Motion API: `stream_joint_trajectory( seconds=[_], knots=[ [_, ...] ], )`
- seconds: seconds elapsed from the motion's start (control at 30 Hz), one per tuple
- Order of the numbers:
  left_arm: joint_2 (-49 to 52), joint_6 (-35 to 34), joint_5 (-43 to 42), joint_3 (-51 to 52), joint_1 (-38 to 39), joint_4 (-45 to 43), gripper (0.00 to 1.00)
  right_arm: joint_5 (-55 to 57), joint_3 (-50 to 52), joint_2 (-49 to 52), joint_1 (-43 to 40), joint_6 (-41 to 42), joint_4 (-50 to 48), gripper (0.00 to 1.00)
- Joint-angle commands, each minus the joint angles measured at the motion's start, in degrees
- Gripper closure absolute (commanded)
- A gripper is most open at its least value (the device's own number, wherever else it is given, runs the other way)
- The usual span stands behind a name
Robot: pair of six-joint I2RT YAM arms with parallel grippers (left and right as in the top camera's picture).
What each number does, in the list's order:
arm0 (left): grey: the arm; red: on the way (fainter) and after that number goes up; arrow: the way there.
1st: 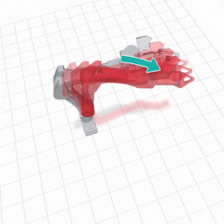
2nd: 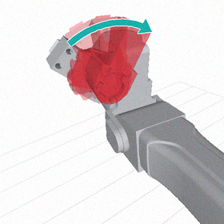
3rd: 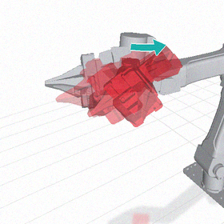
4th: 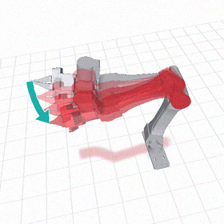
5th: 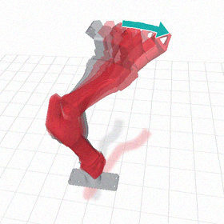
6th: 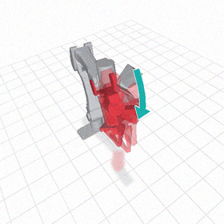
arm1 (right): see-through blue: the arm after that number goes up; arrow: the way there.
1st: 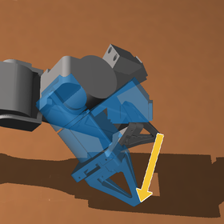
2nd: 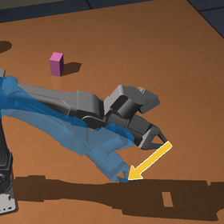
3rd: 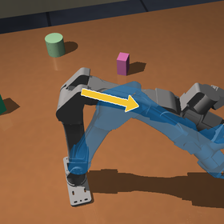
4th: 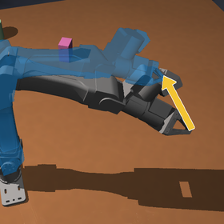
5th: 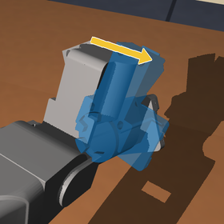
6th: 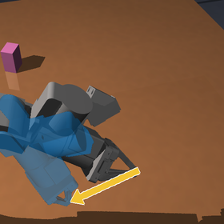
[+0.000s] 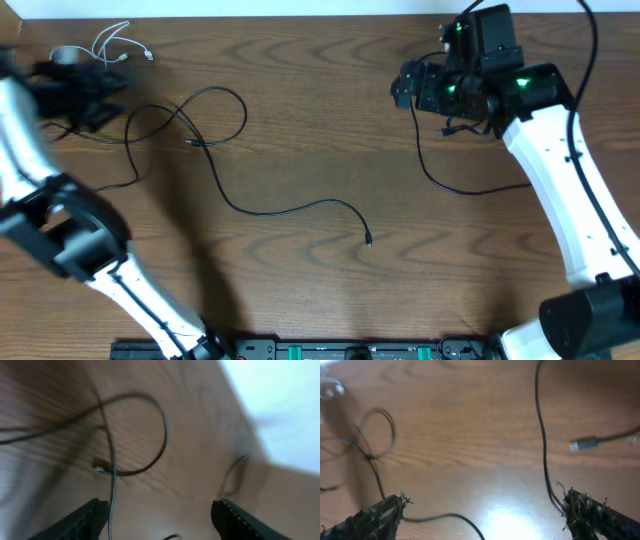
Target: Untangle cables
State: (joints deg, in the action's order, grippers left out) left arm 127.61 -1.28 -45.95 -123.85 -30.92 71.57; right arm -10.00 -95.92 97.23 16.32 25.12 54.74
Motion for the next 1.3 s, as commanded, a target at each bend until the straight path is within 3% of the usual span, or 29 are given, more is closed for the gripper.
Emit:
stream_joint_trajectory(
  seconds=[0.0,0.13,0.47,0.63,0.77,0.97,1.07,1.17,1.27],
  knots=[
    [0.9,-1.0,17.0,0.9,5.5,-0.7,0.28,-1.2,-0.2,1.4,0.3,-3.7,2.2,0.01],
    [0.9,-6.1,28.6,0.9,10.4,-3.1,0.28,-8.7,-0.2,3.3,0.3,-14.3,7.3,0.01],
    [0.9,-8.8,33.8,0.9,13.5,-4.2,0.28,-11.9,3.6,11.9,8.6,-29.1,12.9,0.01],
    [0.9,-15.6,35.7,0.9,12.2,-4.2,0.28,-1.4,3.6,17.0,16.0,-31.6,10.3,0.01],
    [0.9,-16.4,35.7,0.9,11.2,-4.1,0.28,4.7,3.6,21.4,20.9,-33.4,7.1,0.01],
    [0.9,-16.4,35.7,0.9,10.8,-3.1,0.26,3.6,3.6,25.9,25.8,-37.7,6.6,0.14],
    [0.9,-16.5,35.7,0.9,10.8,-3.1,0.26,3.5,3.6,26.0,27.5,-37.7,6.6,0.29],
    [0.9,-16.5,35.4,0.9,10.8,-3.0,0.26,3.4,4.5,26.2,29.1,-37.7,6.1,0.33],
    [0.9,-16.5,34.6,0.9,10.8,-2.9,0.26,4.3,6.3,26.2,30.1,-37.6,4.8,0.45]
  ],
)
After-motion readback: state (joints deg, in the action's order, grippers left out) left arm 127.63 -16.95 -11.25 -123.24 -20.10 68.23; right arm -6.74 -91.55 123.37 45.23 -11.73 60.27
